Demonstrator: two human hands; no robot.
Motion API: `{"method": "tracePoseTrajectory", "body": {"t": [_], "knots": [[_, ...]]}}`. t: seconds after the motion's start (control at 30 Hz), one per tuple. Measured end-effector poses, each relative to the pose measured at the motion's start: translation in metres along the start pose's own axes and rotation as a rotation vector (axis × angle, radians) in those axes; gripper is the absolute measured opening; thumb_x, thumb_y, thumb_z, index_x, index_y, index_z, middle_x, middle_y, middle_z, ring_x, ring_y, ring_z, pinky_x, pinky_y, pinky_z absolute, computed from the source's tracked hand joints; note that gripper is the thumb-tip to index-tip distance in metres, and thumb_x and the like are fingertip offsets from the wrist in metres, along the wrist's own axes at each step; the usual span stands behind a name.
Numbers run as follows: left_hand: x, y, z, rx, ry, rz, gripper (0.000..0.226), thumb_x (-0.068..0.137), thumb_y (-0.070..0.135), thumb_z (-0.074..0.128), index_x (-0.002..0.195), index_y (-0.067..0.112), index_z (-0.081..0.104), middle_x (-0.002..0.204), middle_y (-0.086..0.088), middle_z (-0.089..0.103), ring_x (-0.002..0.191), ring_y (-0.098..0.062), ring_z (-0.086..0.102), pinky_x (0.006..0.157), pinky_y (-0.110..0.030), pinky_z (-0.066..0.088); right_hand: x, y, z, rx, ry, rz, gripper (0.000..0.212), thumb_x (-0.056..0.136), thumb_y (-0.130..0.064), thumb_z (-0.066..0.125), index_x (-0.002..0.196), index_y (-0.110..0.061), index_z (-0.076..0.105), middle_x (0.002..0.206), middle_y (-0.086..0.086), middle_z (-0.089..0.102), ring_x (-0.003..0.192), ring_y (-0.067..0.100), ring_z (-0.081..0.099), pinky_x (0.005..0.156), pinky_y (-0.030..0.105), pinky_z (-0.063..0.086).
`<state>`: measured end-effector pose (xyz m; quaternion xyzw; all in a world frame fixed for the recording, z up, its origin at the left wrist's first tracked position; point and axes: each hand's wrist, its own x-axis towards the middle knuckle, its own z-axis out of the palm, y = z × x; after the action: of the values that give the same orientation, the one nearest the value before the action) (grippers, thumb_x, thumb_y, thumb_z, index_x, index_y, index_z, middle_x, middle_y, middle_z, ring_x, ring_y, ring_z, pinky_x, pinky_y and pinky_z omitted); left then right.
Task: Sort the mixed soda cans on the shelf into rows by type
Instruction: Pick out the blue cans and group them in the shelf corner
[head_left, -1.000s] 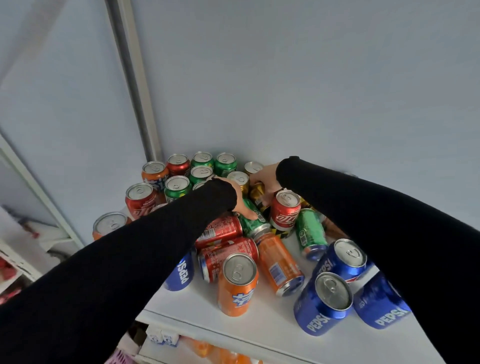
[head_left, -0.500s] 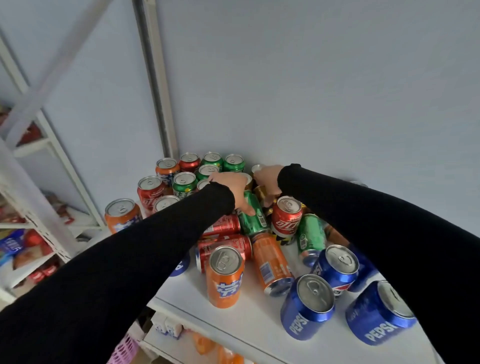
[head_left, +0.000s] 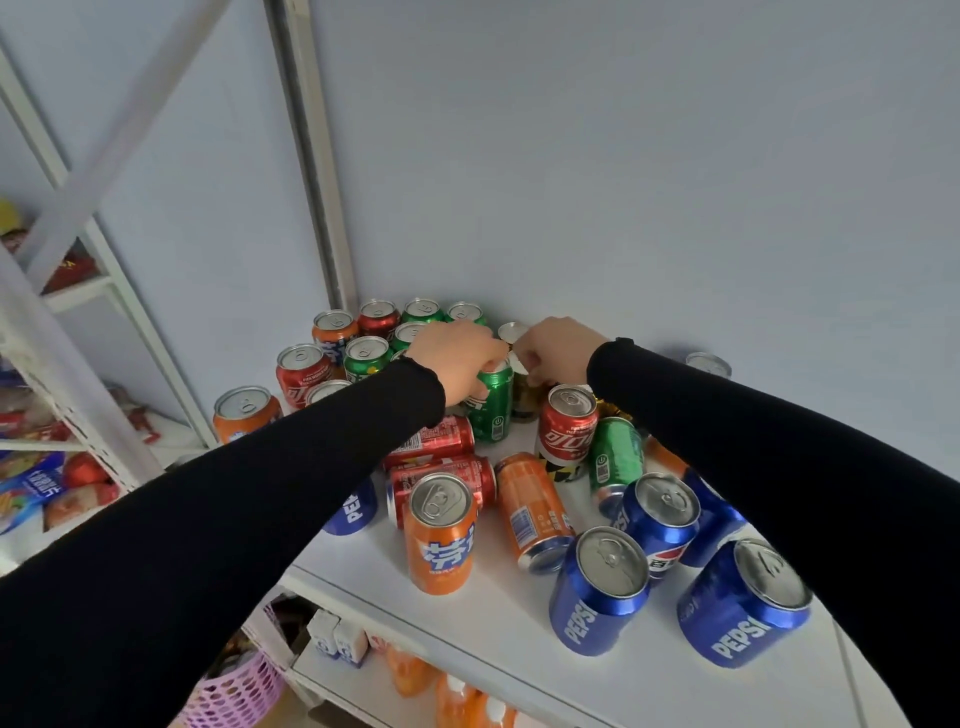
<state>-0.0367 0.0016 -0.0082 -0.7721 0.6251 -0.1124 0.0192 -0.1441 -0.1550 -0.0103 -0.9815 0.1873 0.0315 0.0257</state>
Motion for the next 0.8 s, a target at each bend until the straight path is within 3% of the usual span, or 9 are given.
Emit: {"method": "tracePoseTrajectory", "body": {"t": [0.13, 0.27, 0.4, 0.5, 0.6, 0.7, 0.8], "knots": [[-0.003, -0.015, -0.009, -0.223, -0.015, 0.000, 0.009, 0.088, 0.022, 0.072, 0.091, 0.025, 0.065, 0.093, 0.008, 0.059, 0.089, -0.019, 0.060, 0.067, -0.030, 0.040, -0.009, 0.008, -0.021, 0.173, -0.009, 0.025, 0.013, 0.083, -0.020, 0.071, 0.073, -0.020, 0.063, 0.082, 0.003, 0.070, 0.079, 0.024, 0.066, 0.077, 0.036, 0.055], [-0.017, -0.025, -0.018, -0.385, -0.083, -0.061, 0.027, 0.083, 0.028, 0.079, 0.099, 0.022, 0.058, 0.092, 0.008, 0.063, 0.086, -0.017, 0.063, 0.077, -0.036, 0.053, -0.032, 0.035, -0.045, 0.352, 0.004, 0.074, 0.003, 0.087, -0.019, 0.071, 0.086, -0.016, 0.069, 0.091, 0.008, 0.075, 0.085, 0.028, 0.072, 0.084, 0.040, 0.061], [-0.030, -0.017, -0.004, -0.235, -0.293, -0.085, 0.032, 0.081, 0.040, 0.079, 0.101, 0.019, 0.066, 0.096, 0.004, 0.067, 0.087, -0.017, 0.062, 0.074, -0.032, 0.051, -0.053, 0.060, -0.040, 0.406, 0.026, 0.166, 0.005, 0.087, -0.013, 0.070, 0.092, -0.015, 0.072, 0.095, 0.005, 0.074, 0.092, 0.028, 0.072, 0.088, 0.038, 0.060], [-0.032, -0.012, 0.006, -0.151, -0.399, -0.079, 0.042, 0.086, 0.046, 0.073, 0.117, 0.019, 0.067, 0.111, 0.000, 0.069, 0.098, -0.020, 0.064, 0.087, -0.036, 0.054, -0.059, 0.077, -0.027, 0.367, 0.009, 0.250, 0.008, 0.086, -0.017, 0.072, 0.093, -0.020, 0.072, 0.098, 0.002, 0.073, 0.091, 0.026, 0.070, 0.091, 0.037, 0.058], [-0.026, -0.008, 0.008, -0.106, -0.476, -0.076, 0.050, 0.091, 0.052, 0.064, 0.128, 0.019, 0.066, 0.120, -0.001, 0.069, 0.106, -0.022, 0.065, 0.094, -0.037, 0.053, -0.063, 0.091, -0.012, 0.290, -0.015, 0.320, 0.021, 0.086, -0.029, 0.072, 0.107, -0.024, 0.069, 0.116, -0.004, 0.067, 0.105, 0.021, 0.062, 0.102, 0.041, 0.049], [-0.019, -0.007, 0.012, -0.034, -0.533, -0.059, 0.049, 0.091, 0.057, 0.059, 0.121, 0.020, 0.071, 0.109, 0.000, 0.072, 0.098, -0.021, 0.066, 0.090, -0.038, 0.055, -0.065, 0.096, 0.000, 0.220, -0.071, 0.348, 0.041, 0.091, -0.029, 0.068, 0.129, -0.015, 0.064, 0.129, 0.003, 0.061, 0.122, 0.027, 0.055, 0.111, 0.043, 0.041], [-0.014, -0.003, 0.014, -0.023, -0.566, -0.083, 0.046, 0.092, 0.056, 0.060, 0.110, 0.017, 0.074, 0.096, -0.002, 0.071, 0.089, -0.022, 0.066, 0.082, -0.035, 0.055, -0.066, 0.092, 0.010, 0.124, -0.176, 0.347, 0.032, 0.092, -0.028, 0.065, 0.118, -0.010, 0.068, 0.117, 0.008, 0.069, 0.108, 0.029, 0.063, 0.100, 0.044, 0.051]]}}
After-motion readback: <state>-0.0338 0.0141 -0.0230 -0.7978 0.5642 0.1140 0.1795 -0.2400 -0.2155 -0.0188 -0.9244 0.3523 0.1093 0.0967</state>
